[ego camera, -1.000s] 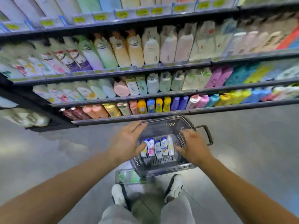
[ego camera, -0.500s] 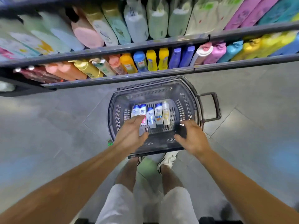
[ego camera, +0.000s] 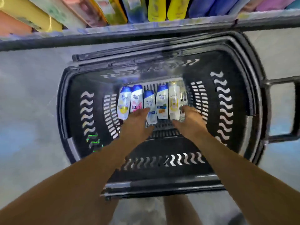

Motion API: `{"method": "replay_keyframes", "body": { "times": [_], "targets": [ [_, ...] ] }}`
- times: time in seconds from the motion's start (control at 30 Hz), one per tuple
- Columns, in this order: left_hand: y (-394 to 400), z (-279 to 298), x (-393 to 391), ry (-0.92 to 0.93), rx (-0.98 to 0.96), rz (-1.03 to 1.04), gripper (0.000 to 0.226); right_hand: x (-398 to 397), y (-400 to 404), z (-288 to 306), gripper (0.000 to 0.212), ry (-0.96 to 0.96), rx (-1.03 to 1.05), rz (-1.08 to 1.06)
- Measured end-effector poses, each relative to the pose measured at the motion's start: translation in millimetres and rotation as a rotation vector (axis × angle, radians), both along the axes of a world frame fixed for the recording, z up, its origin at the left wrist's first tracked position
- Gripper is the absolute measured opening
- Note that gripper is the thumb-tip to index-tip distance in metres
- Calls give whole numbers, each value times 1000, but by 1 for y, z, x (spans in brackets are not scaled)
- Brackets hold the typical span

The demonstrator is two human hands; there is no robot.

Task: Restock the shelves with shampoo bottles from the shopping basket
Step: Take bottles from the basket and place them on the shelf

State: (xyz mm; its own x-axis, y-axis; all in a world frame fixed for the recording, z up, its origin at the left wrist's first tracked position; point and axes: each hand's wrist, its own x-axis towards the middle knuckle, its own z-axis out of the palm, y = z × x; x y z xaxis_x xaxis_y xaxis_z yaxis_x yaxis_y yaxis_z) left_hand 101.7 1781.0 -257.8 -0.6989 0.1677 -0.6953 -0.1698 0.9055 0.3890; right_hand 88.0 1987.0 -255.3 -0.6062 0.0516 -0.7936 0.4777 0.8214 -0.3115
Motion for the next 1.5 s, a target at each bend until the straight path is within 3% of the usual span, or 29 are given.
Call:
{"method": "replay_keyframes", "body": {
  "times": [0.23,0.4,0.67,0.8,0.97,1.2,1.4,1.5],
  "targets": [
    [26,-118,-28,147,-36,-15,70,-28,2,-122,63,15,36,-46],
    [50,-175,-50,215,-164,-84,78,-47,-2,-173,63,73,63,-194],
    [75,-200,-69,253,-286,-26,95,-49,-6,-194,57,96,144,-307],
    [93,-200,-77,145,-324,-80,82,-44,6,-179,54,144,135,-372],
    [98,-187,-68,249,-245,-102,65,-29,20,-148,56,196,71,-399],
    [81,-141,-51,241,81,31,55,-8,23,-87,59,224,-6,-438],
    [28,-27,-64,170,321,145,69,9,0,24,95,312,-131,-460],
    [-6,60,-79,146,414,138,73,12,-17,99,100,379,-210,-447]
  ]
}}
